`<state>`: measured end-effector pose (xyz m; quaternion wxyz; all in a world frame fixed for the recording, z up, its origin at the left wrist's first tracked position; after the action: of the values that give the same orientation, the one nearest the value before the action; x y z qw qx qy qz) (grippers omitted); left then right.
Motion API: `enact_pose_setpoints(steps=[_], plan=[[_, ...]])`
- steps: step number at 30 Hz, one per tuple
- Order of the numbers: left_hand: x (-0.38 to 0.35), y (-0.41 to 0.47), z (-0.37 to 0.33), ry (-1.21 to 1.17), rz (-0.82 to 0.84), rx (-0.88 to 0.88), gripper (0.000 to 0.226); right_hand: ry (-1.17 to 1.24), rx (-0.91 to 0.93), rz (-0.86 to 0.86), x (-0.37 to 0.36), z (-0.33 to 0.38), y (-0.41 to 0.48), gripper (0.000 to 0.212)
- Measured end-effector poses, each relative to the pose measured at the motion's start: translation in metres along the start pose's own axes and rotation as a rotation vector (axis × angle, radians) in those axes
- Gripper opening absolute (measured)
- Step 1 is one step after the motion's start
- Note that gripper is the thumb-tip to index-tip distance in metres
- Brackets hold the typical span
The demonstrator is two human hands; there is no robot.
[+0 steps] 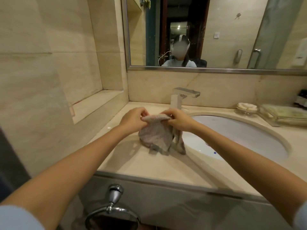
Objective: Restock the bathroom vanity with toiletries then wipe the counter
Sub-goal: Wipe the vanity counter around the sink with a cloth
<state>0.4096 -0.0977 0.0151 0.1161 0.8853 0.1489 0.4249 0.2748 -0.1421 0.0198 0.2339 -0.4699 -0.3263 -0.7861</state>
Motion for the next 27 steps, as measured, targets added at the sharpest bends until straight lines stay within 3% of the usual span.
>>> enact_pose_setpoints(steps=[2, 3, 5, 8, 11, 17, 23, 27], plan=[[0.027, -0.002, -0.009, 0.035, -0.132, -0.109, 0.021, -0.021, 0.027, -0.135, 0.019, 0.021, 0.000, 0.034], [0.032, -0.004, -0.007, 0.100, -0.137, -0.144, 0.024, -0.037, 0.051, -0.124, 0.018, 0.033, -0.003, 0.032], [0.030, -0.012, 0.021, 0.263, -0.051, -0.093, 0.038, -0.145, 0.104, 0.053, -0.011, 0.052, -0.012, 0.033], [0.026, -0.044, 0.100, 0.352, 0.083, 0.153, 0.051, -0.264, 0.168, 0.365, -0.066, 0.069, -0.039, 0.045], [0.026, -0.085, 0.141, 0.395, 0.147, 0.247, 0.050, -0.146, 0.126, 0.211, -0.067, 0.071, -0.036, 0.053], [0.040, -0.124, 0.143, 0.363, 0.097, 0.216, 0.049, -0.266, 0.012, 0.319, -0.136, 0.075, -0.025, 0.062], [0.045, -0.135, 0.141, 0.355, 0.003, 0.212, 0.047, -0.239, 0.255, 0.312, -0.168, 0.161, -0.044, 0.059], [0.052, -0.136, 0.150, 0.200, -0.112, 0.244, 0.049, -0.174, 0.265, 0.279, -0.184, 0.186, -0.019, 0.055]])
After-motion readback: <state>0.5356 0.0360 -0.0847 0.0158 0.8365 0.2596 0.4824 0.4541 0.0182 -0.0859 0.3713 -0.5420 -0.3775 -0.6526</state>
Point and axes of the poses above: each hand's wrist, its own y-axis towards the middle knuckle, its own x-axis out of the back of the hand, z = x × y, the point moved 10 cm from there along y, towards the middle knuckle, and after that the axes turned 6 degrees about -y, right-handed, at the moved point
